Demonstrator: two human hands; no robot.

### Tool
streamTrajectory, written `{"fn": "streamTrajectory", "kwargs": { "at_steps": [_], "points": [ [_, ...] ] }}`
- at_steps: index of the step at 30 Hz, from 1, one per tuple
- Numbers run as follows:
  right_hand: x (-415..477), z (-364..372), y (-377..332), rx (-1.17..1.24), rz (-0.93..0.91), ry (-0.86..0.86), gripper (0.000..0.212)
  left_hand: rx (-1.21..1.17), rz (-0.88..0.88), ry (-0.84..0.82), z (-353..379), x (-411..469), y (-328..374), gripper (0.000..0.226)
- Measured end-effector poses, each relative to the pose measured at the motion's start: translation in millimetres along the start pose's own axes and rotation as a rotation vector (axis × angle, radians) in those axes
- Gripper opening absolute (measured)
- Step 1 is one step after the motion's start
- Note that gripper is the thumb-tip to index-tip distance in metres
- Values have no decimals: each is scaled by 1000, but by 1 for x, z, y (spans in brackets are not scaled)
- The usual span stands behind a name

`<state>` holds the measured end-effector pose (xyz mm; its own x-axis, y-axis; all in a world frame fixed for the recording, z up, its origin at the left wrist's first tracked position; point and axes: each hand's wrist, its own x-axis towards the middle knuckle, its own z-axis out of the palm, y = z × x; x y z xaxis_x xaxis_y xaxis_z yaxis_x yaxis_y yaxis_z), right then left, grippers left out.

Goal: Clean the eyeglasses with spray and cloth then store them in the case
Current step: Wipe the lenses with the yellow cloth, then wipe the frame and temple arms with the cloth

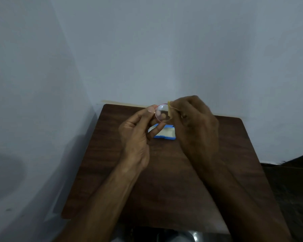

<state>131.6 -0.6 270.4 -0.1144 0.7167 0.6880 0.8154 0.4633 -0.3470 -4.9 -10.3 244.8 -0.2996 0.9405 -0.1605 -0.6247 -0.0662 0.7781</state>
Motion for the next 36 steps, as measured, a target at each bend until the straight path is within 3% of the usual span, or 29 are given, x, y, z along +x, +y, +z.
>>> {"fn": "streamTrajectory", "kwargs": {
  "at_steps": [4, 8, 12, 15, 17, 20, 24, 27, 30, 33, 36],
  "points": [
    [-22, 1, 1, 209, 9, -23, 9, 110, 59, -82, -7, 4, 0, 13],
    [-82, 4, 45, 344, 260, -122, 16, 206, 126, -125, -16, 10, -5, 13],
    [-173, 21, 115, 146, 476, -349, 19, 267, 111, -175, -24, 7, -15, 14],
    [-228, 31, 167, 47, 645, -457, 35, 282, 76, -211, -27, 4, -23, 15],
    [-250, 35, 193, 7, 755, -498, 35, 288, 59, -239, -26, 2, -29, 15],
    [-268, 38, 211, -21, 782, -546, 13, 311, 56, -272, -25, -1, -36, 15],
    [-283, 41, 221, -114, 768, -703, 16, 336, 55, -286, -25, -6, -41, 12],
    [-263, 34, 205, -20, 675, -480, 21, 354, 69, -300, -25, -9, -40, 14],
    [-186, 14, 154, 453, 784, -102, 12, 385, 108, -337, -23, -12, -36, 11],
    [-108, -10, 122, 835, 802, -16, 26, 439, 176, -408, -16, -16, -30, 18],
    [-67, -28, 113, 1013, 776, -28, 36, 557, 301, -468, -10, -20, -21, 24]
  ]
}}
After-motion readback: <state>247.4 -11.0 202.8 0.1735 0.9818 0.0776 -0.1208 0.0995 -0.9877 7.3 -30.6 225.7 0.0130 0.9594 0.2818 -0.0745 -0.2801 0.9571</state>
